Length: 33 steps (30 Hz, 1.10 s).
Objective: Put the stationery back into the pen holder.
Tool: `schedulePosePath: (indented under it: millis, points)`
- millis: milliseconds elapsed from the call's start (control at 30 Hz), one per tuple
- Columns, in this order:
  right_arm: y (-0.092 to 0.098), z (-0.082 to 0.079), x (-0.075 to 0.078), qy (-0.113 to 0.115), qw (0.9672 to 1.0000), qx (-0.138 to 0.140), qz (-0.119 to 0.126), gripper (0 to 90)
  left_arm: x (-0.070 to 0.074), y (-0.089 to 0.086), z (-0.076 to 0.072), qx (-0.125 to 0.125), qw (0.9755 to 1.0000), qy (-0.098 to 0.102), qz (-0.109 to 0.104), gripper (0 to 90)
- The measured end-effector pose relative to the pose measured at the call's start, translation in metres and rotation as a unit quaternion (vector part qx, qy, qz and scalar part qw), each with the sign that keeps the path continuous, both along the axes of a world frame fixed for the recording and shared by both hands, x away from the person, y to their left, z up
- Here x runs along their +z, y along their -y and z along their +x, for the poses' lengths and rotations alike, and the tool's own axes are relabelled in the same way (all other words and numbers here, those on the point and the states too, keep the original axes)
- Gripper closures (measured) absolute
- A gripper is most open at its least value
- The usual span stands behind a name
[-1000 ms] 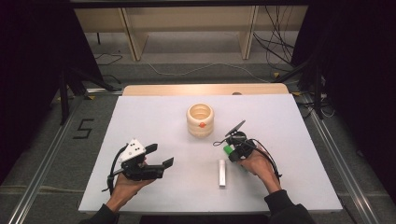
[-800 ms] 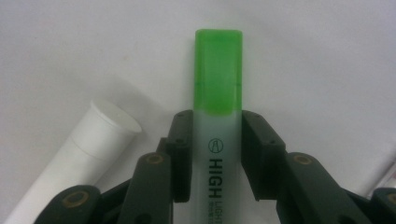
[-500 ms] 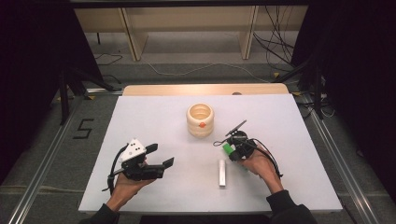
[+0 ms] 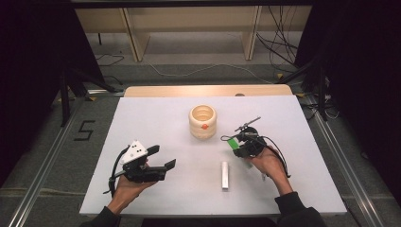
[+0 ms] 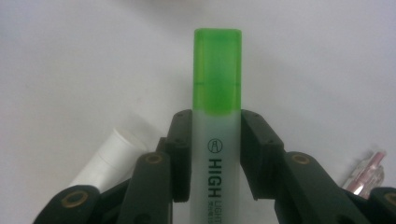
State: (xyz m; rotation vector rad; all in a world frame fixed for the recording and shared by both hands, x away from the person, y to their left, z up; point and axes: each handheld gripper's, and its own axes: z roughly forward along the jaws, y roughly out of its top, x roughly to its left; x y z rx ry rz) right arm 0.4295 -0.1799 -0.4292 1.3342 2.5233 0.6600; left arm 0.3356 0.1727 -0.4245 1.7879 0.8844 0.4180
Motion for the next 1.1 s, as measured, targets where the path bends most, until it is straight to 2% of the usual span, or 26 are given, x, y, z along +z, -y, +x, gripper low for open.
schedulePosePath:
  millis: [100,233,367,567,800,1100]
  points:
    - [0.004,0.0,0.006,0.023,0.9993,-0.007,0.028,67.3,0.0,-0.001,0.0,0.0,1.0,-0.002,-0.004,17.7]
    - [0.006,-0.001,0.011,0.059,0.9966,-0.015,0.056,67.3,0.0,-0.003,0.001,0.004,0.9999,-0.004,-0.01,17.7]
    - [0.009,-0.002,0.016,0.1,0.9916,-0.023,0.079,67.3,0.0,-0.002,0.001,0.005,0.9999,-0.003,-0.01,17.7]
    - [0.01,-0.004,0.021,0.139,0.9843,-0.033,0.104,67.3,0.0,-0.003,0.001,0.007,0.9999,-0.003,-0.012,17.7]
    - [0.011,-0.002,0.027,0.164,0.9745,-0.04,0.148,67.2,0.0,-0.004,0.002,0.01,0.9998,-0.001,-0.02,17.7]
    - [0.004,0.006,0.032,0.185,0.9667,-0.048,0.17,67.2,0.0,-0.004,0.002,0.013,0.9997,0.0,-0.022,17.7]
